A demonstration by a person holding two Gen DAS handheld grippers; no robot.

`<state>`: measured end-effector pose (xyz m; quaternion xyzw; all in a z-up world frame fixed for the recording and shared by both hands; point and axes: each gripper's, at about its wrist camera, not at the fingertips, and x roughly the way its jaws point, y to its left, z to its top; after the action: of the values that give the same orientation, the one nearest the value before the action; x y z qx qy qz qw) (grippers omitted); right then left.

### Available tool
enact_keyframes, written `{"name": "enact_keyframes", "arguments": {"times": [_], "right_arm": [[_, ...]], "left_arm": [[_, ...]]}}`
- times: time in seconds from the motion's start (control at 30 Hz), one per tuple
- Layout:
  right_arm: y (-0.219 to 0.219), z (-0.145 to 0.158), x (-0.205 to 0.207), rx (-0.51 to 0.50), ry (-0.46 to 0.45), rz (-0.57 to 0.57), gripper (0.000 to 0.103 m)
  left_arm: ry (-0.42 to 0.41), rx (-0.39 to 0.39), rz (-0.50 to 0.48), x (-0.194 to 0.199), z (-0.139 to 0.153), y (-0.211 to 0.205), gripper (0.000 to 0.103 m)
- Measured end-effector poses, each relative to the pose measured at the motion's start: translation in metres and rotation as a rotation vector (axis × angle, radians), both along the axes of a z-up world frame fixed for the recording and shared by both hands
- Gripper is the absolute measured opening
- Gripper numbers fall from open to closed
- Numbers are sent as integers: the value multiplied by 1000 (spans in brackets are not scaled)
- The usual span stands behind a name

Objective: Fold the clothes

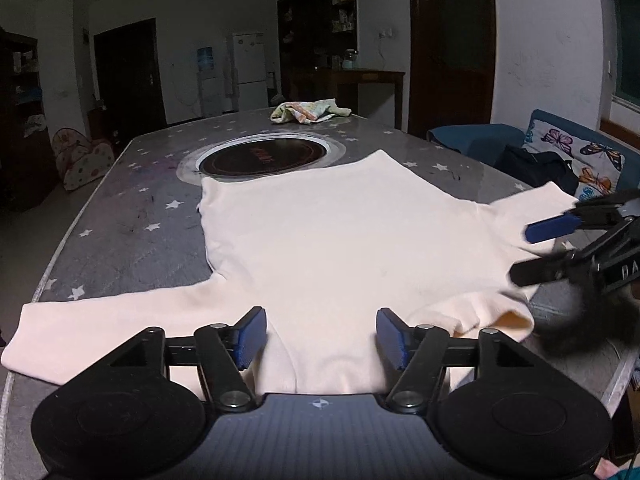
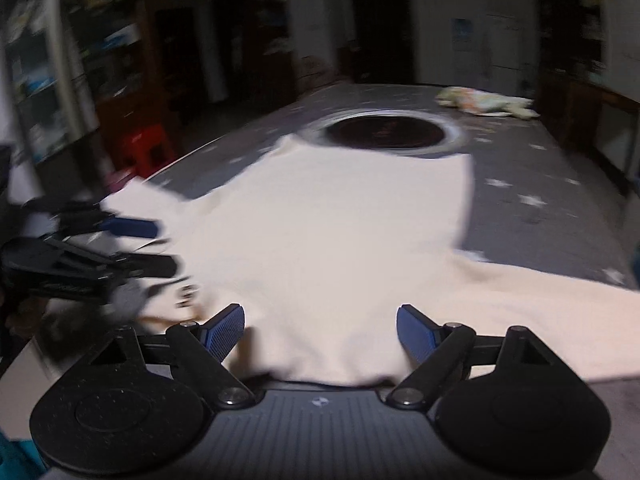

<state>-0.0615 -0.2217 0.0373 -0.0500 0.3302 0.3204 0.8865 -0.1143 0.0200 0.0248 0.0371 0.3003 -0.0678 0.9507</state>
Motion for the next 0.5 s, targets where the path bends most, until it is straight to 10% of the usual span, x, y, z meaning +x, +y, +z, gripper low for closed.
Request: {"name": "enact_keyframes", "arguments": {"times": [0.5], "right_arm": [[-137,-15,44,50,12,-591,70]], "left_arm": [[7,-10,-10,7,0,-14,78]]}}
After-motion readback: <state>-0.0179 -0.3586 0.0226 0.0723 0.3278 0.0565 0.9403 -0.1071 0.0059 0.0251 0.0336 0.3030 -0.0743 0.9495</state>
